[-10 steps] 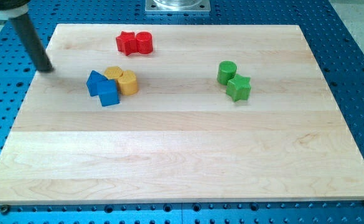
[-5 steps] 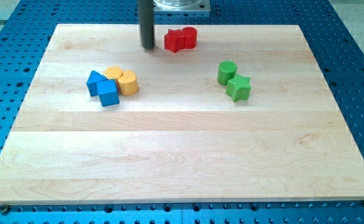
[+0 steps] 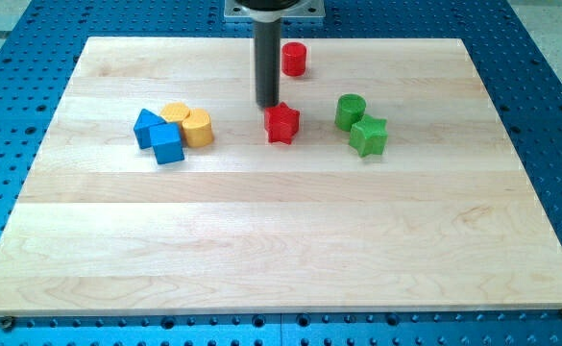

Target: Form a group of red and green blocks

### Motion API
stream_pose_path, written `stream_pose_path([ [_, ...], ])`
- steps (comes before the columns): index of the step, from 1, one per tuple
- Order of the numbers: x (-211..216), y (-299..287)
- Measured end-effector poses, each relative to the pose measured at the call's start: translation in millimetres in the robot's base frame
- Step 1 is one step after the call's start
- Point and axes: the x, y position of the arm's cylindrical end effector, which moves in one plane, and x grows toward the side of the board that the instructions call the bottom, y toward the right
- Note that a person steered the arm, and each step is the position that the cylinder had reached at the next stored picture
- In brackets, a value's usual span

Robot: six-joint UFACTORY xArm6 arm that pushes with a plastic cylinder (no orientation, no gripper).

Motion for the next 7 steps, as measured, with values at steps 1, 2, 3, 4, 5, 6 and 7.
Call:
stream_pose_path([
  [1,41,5],
  [2,52,48],
  [3,67,43],
  [4,90,6],
  [5,85,23],
  [6,74,67],
  [7,70,85],
])
